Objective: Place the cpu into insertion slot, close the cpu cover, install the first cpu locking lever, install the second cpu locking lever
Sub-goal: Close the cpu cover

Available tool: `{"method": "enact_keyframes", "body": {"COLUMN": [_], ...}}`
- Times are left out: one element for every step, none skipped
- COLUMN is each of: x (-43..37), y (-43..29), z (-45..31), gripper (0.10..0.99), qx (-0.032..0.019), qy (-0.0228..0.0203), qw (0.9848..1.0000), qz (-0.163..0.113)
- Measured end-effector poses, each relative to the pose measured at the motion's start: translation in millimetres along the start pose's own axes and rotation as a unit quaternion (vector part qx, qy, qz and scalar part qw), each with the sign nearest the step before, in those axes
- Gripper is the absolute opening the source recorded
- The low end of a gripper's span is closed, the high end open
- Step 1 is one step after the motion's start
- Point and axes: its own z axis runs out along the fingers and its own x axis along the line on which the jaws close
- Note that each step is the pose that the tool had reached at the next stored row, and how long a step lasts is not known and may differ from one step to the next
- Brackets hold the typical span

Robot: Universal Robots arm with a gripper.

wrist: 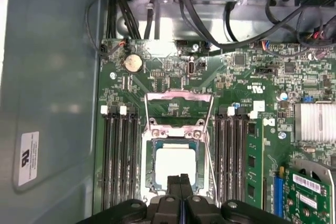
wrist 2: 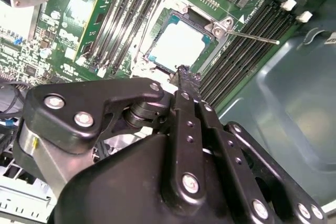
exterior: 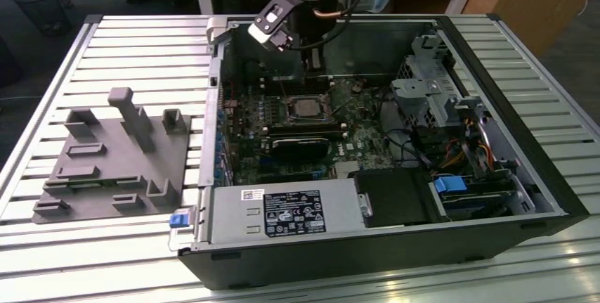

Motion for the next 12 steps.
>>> {"method": "enact_keyframes", "body": {"x": [-0.7,-1.5,-2.4,-3.2,-4.0,-4.6,-4.7,-4.7,-4.8,-4.8,-4.8,-4.9], "y": [0.0,0.0,0.0,0.0,0.0,0.0,1.7,4.6,6.3,7.8,8.6,8.6], "z": [-0.1,0.0,-0.1,-0.1,-0.1,-0.1,0.1,0.3,0.3,0.5,0.5,-0.1], "gripper": [0.106,0.106,0.106,0.106,0.106,0.106,0.106,0.106,0.106,0.106,0.106,0.106], "qx": [0.0001,0.0000,0.0001,0.0001,0.0001,0.0001,0.0001,0.0004,0.0006,0.0009,0.0011,0.0014], "qy": [-0.0001,-0.0001,-0.0001,-0.0001,-0.0001,-0.0001,0.0000,0.0000,-0.0001,0.0000,0.0000,-0.0002], "qw": [1.0000,1.0000,1.0000,1.0000,1.0000,1.0000,1.0000,1.0000,1.0000,1.0000,1.0000,1.0000], "qz": [0.000,0.000,0.000,0.000,0.000,0.000,0.000,0.000,0.000,0.000,0.000,0.000]}}
